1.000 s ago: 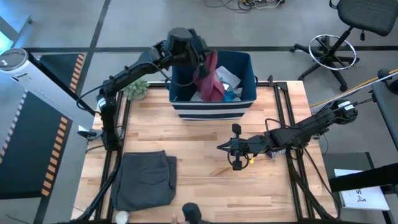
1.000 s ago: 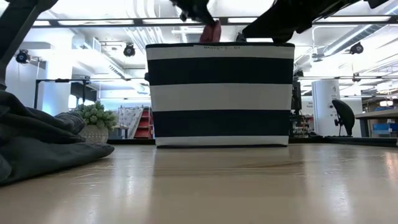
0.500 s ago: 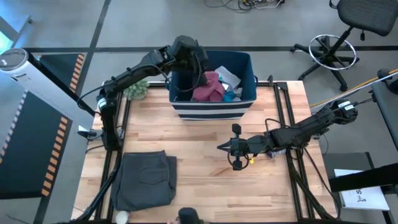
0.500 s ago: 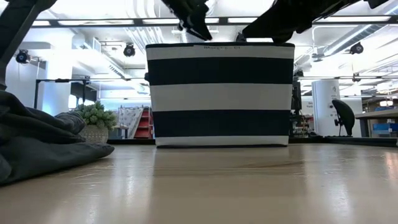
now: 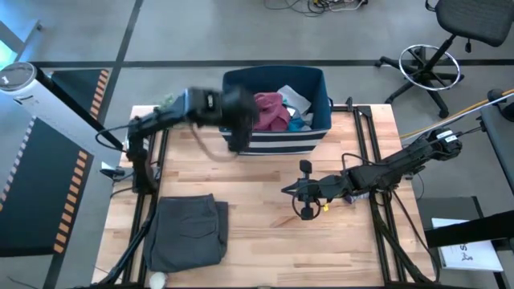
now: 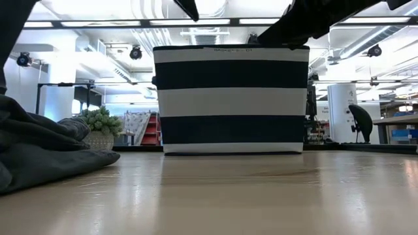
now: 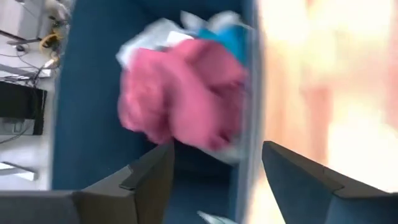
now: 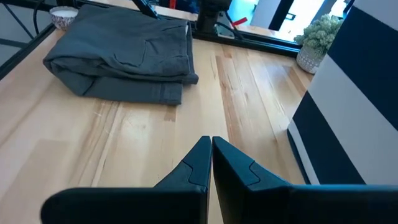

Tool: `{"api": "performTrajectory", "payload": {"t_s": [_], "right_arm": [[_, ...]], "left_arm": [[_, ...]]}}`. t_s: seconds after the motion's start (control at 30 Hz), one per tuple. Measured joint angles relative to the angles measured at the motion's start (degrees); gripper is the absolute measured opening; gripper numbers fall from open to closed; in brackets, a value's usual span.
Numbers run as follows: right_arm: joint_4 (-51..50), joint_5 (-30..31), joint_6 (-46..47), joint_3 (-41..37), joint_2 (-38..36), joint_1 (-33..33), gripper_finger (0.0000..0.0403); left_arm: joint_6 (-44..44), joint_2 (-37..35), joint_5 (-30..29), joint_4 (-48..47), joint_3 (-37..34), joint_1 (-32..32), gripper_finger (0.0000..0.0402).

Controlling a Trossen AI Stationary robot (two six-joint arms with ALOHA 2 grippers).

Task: Sort clothes
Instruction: Put the black pants into the laundry bin

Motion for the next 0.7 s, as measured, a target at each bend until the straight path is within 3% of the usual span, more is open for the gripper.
{"api": "performTrajectory", "payload": {"t_s": [0.37,0.53,0.7], "right_arm": [[0.0,-0.1,-0.9,0.0,0.0,0.0,0.0000],[-0.4,-0.1,-1.1,0.0,0.0,0.0,0.0000],[-1.0,-0.2,-0.7,0.0,0.0,0.0,0.0000]], "left_arm": [[-24.6,-2.7,-2.9,-3.6,-7.0,-24.9,0.0223],[-38.5,-6.2,-2.9,-3.6,-18.7,-31.5,0.0226],[-53.0,-12.1,1.0,0.9,-36.3,-35.3,0.0217]]}}
